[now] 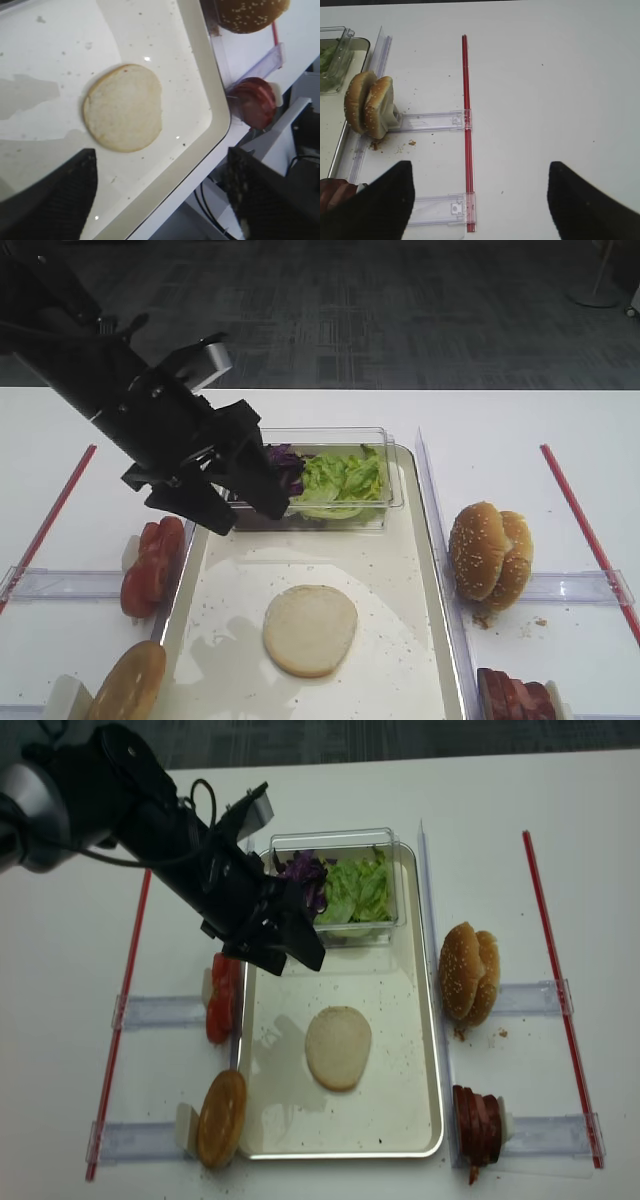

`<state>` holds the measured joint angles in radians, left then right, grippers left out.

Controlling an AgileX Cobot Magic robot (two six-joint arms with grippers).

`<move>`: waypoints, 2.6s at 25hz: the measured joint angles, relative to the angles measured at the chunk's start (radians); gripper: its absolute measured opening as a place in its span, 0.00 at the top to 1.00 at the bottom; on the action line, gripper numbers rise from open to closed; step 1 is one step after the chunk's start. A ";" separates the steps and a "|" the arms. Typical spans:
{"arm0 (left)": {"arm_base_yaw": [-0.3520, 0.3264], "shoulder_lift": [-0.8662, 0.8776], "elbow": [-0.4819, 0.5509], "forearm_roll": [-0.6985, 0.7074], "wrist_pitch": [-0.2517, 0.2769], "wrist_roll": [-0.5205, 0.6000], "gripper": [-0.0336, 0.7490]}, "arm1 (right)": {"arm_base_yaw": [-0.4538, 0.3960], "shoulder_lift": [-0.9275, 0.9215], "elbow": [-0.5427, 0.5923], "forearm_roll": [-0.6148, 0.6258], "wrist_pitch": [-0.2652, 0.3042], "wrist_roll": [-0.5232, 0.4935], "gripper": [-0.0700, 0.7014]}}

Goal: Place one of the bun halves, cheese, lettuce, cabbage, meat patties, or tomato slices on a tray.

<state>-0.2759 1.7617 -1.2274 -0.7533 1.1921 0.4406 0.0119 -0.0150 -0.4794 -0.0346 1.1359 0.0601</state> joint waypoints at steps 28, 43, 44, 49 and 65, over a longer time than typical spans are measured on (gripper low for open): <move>0.000 -0.141 -0.001 0.722 0.023 -0.394 0.33 | 0.000 0.000 0.000 0.000 0.000 0.000 0.17; 0.002 -0.141 -0.001 0.796 0.026 -0.397 0.33 | 0.000 0.000 0.000 0.000 0.000 0.000 0.17; 0.005 -0.141 -0.001 0.806 0.026 -0.399 0.33 | 0.000 0.000 0.000 0.000 0.000 0.000 0.17; 0.074 -0.141 -0.001 0.828 0.026 -0.405 0.33 | 0.000 0.000 0.000 0.000 0.000 0.000 0.17; 0.276 -0.141 -0.001 0.827 0.026 -0.409 0.33 | 0.000 0.000 0.000 0.000 0.000 0.000 0.17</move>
<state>-0.0004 1.6209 -1.2285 0.0735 1.2176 0.0311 0.0119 -0.0150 -0.4794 -0.0346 1.1359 0.0601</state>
